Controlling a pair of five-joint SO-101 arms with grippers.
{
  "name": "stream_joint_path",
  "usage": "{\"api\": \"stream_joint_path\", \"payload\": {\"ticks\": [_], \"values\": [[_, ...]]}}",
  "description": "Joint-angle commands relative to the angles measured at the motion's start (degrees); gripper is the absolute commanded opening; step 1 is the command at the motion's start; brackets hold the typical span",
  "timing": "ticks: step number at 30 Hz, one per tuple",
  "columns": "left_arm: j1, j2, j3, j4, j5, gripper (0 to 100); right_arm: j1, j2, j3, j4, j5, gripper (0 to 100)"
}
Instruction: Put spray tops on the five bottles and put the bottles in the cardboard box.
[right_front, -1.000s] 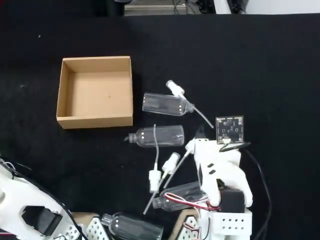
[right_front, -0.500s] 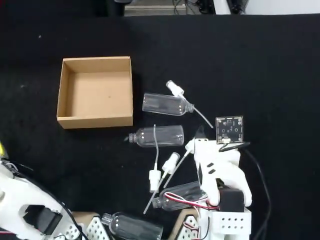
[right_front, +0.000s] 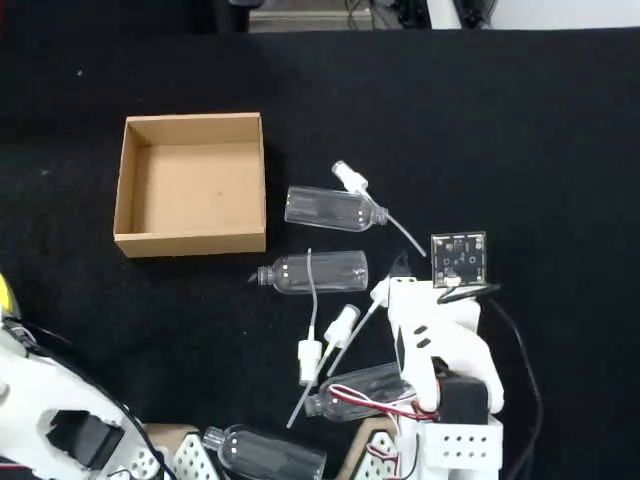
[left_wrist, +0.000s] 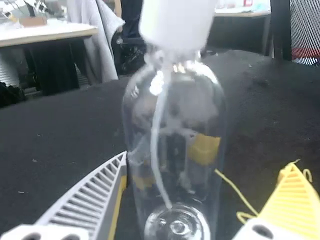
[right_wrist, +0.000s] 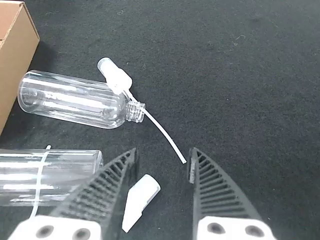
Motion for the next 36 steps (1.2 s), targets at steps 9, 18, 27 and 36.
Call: {"api": "stream_joint_path", "payload": {"ticks": [9,18,27,36], "values": [[-1.2,-32.4,23.9,-1.2,-0.5,43,-0.4,-5.6,-0.4,-1.9,-0.1,13.8],[-2.6,-39.2,30.3,-0.3,-0.6,43,-0.4,-5.6,-0.4,-1.9,-0.1,13.8],[-5.1,-39.2,30.3,-0.5,-9.8,43,-0.4,-5.6,-0.4,-2.0,-0.1,13.8],[-6.1,-39.8,30.3,-0.7,-10.3,43,-0.4,-5.6,1.9,-6.0,-0.1,13.8]]}}
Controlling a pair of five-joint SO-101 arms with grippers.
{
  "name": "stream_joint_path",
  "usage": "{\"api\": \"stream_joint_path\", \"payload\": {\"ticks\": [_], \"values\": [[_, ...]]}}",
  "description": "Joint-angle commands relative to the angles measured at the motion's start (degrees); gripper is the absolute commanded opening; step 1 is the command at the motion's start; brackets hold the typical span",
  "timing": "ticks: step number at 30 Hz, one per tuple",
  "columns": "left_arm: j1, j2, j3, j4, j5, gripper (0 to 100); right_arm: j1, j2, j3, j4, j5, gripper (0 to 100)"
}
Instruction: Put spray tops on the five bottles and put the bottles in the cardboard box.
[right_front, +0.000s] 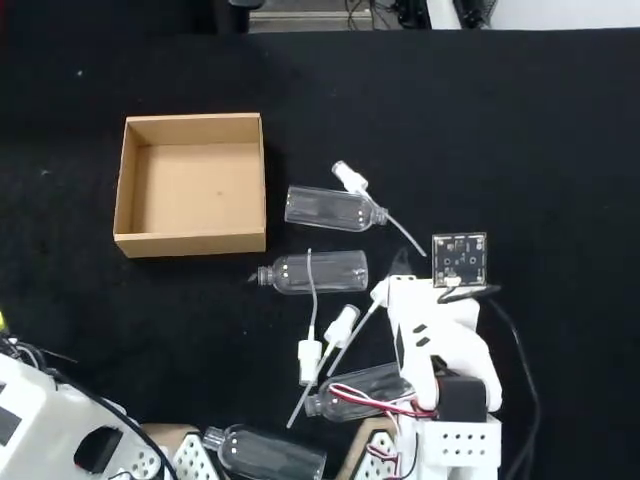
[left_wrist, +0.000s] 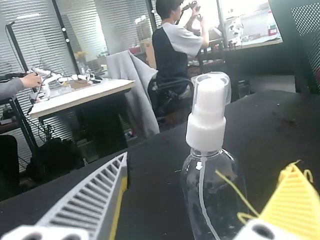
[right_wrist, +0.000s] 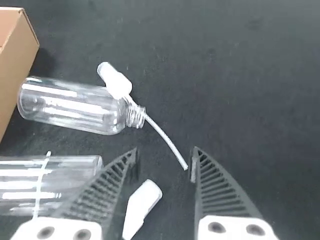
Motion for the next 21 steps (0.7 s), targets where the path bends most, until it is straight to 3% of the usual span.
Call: {"api": "stream_joint_path", "payload": {"ticks": [1,7,16,21], "values": [[-2.2,-2.3,1.2,-1.6,-0.4,43,-0.4,-5.6,0.0,-2.6,-0.1,13.8],[-2.9,-6.4,1.0,-1.9,-0.4,43,-0.4,-5.6,0.0,-2.6,-0.1,13.8],[-2.9,-27.5,0.6,-1.7,-0.4,43,-0.4,-5.6,0.0,-2.6,0.0,13.8],[-2.2,-28.8,0.5,8.9,-0.4,43,-0.4,-5.6,0.0,-2.6,0.1,13.8]]}}
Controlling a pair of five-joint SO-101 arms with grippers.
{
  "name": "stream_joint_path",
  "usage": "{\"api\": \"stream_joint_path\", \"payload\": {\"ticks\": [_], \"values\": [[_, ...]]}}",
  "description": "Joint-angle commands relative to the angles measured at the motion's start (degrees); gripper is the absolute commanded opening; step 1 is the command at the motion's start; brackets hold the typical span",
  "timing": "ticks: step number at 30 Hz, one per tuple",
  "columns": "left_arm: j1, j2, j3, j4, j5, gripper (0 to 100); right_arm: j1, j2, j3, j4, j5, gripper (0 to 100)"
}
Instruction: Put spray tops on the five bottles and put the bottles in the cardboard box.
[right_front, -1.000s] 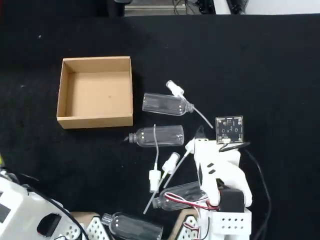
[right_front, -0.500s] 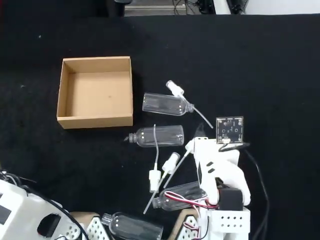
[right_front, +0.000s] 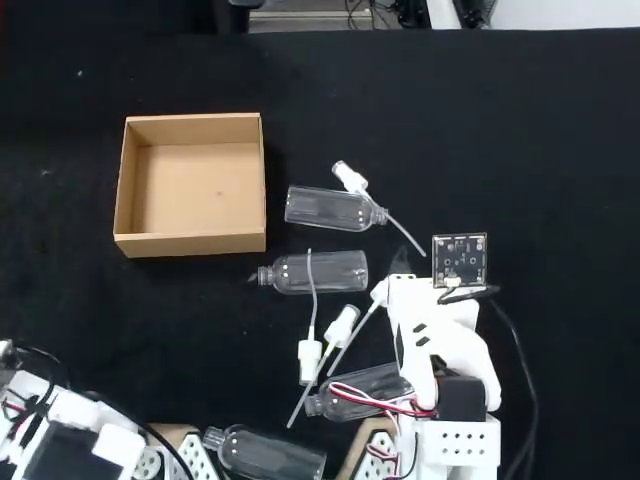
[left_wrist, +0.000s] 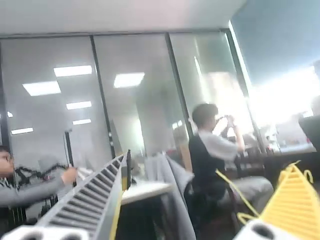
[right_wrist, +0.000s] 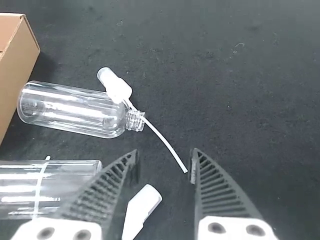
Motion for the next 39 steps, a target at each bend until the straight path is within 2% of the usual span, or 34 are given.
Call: {"api": "stream_joint_path", "payload": {"ticks": [1,4,7,13,16,22,30,33,39], "values": [[0.5,-1.3,0.5,12.0,-0.4,43,-0.4,-5.6,-0.2,-1.8,0.1,13.8],[1.3,-1.2,0.5,22.9,-0.4,43,-0.4,-5.6,-0.2,-1.8,0.1,13.8],[1.4,-1.3,0.5,25.5,-0.4,43,-0.4,-5.6,-0.2,-1.8,0.0,13.8],[1.2,-2.5,0.5,5.5,-0.4,43,-0.4,-5.6,-0.2,-1.8,0.3,13.8],[1.4,-2.7,0.5,-2.0,-0.4,43,-0.4,-5.6,-0.2,-1.8,0.3,13.8],[0.8,-7.2,0.5,-3.1,-2.0,43,-0.4,-5.6,-0.2,-1.8,0.3,13.8],[1.0,-26.5,0.7,-2.9,-2.5,43,-0.4,-5.5,-0.2,-1.8,0.3,13.8],[1.2,-30.3,0.8,4.8,-2.5,43,-0.4,-5.5,-0.2,-1.7,0.3,13.8],[1.4,-33.1,0.9,33.8,-2.7,43,-0.4,-5.5,-0.2,-1.6,0.3,13.8]]}}
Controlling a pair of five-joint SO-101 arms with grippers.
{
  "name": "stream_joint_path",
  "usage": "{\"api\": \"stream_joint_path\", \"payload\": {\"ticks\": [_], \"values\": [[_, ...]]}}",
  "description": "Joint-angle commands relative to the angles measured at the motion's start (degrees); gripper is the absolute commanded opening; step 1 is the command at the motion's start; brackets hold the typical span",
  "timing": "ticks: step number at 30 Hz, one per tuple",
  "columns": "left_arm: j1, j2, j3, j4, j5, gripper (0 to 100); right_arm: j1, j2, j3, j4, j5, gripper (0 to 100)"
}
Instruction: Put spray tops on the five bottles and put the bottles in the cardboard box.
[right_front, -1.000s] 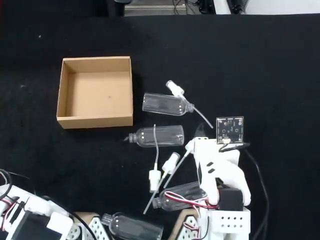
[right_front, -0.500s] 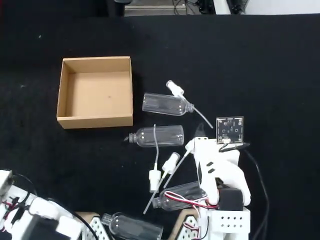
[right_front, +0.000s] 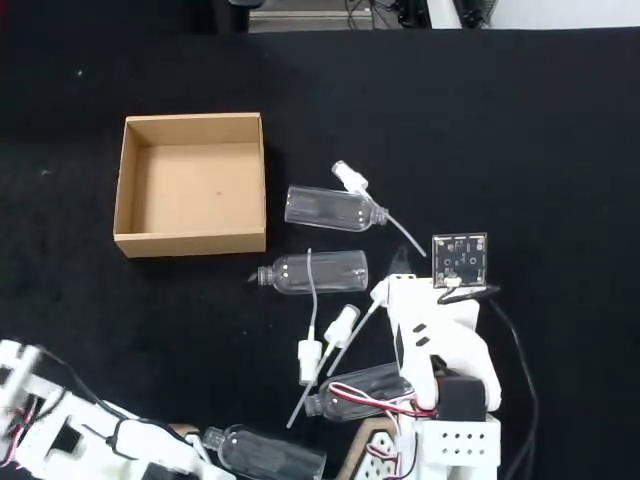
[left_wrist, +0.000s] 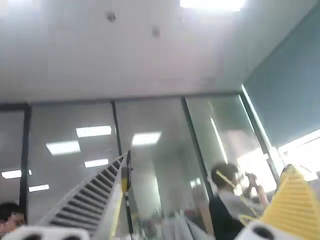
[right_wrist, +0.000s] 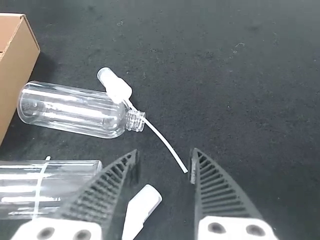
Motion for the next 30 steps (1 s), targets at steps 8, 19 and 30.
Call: {"api": "stream_joint_path", "payload": {"ticks": [8,19,30], "values": [[0.8,-3.2,0.8,50.3,0.0,43,-0.4,-5.5,-0.2,-1.5,0.3,13.8],[0.1,-4.0,1.0,64.1,0.1,43,-0.4,-5.5,-0.1,-1.5,0.3,13.8],[6.7,-4.2,-0.1,88.7,-0.4,43,-0.4,-5.5,-0.1,-1.5,0.3,13.8]]}}
